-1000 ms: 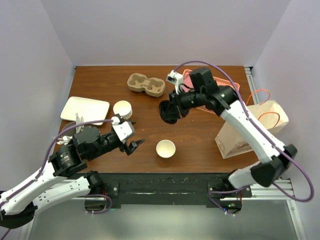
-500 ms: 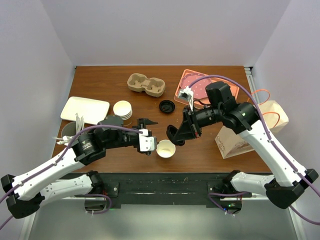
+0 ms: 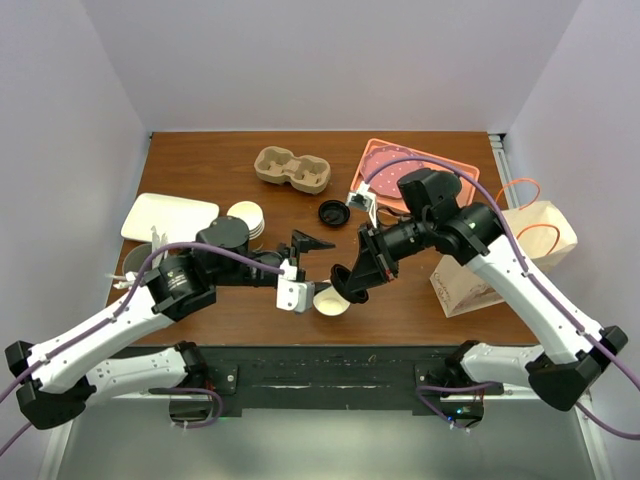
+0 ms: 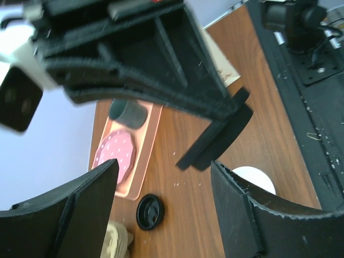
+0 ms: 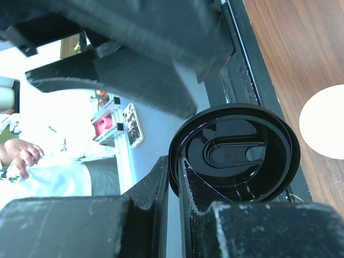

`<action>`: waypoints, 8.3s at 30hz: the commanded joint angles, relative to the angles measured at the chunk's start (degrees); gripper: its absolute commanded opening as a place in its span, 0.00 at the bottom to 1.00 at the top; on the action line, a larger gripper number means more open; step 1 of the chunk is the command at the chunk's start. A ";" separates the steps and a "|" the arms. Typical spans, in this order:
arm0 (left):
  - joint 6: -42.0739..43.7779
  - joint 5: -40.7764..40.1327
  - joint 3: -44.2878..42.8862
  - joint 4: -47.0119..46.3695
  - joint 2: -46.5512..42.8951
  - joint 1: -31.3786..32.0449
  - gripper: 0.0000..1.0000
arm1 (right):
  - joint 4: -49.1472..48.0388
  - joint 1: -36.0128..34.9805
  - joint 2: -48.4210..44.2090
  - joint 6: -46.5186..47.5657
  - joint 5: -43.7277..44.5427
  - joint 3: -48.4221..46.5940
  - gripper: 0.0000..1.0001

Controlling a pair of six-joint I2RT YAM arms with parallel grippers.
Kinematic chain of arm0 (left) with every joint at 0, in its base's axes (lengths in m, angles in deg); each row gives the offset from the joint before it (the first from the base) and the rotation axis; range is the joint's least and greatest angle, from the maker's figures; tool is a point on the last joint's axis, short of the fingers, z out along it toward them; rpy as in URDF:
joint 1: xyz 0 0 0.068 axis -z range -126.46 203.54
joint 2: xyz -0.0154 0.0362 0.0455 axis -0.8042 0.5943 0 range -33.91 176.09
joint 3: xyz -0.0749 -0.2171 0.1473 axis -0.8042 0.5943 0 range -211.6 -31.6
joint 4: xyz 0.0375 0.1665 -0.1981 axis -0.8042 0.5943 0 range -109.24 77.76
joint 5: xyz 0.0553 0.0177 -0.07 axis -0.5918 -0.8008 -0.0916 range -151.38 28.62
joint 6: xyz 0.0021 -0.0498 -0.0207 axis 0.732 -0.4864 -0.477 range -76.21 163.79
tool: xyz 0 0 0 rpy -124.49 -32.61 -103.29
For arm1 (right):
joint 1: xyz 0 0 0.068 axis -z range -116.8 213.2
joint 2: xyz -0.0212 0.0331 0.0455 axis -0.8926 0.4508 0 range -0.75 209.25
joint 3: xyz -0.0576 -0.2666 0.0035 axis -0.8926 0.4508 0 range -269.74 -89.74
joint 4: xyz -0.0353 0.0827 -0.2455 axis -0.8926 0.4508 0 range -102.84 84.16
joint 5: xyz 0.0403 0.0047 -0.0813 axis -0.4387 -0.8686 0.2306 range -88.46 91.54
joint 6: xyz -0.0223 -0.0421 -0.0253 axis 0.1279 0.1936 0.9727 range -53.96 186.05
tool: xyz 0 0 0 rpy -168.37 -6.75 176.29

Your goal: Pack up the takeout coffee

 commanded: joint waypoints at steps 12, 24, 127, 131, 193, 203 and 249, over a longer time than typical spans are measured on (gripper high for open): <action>3.34 9.25 -1.52 4.21 1.02 0.06 0.70 | 0.26 -0.73 1.96 -1.26 -1.80 -4.10 0.08; 2.81 10.22 -1.79 3.06 3.22 0.06 0.54 | -0.27 -1.09 1.52 -2.49 -1.89 -4.45 0.08; -85.35 -32.51 13.42 3.76 -10.67 -1.43 0.74 | -10.11 -1.18 -11.85 -31.94 38.81 14.97 0.18; -84.91 -26.89 14.82 3.42 -7.78 -4.32 0.74 | -10.38 -1.17 -8.07 -30.01 36.53 16.11 0.19; -87.63 -0.95 31.88 -16.01 4.62 -19.71 0.62 | -20.22 -1.26 9.96 -22.36 29.14 22.35 0.37; -87.72 -0.95 32.40 -16.36 5.15 -19.80 0.61 | -18.81 -1.26 10.40 -21.83 29.84 21.30 0.48; -82.54 -8.76 20.73 -4.50 11.04 -19.45 0.59 | -24.70 -1.17 13.30 -15.86 34.94 29.39 0.34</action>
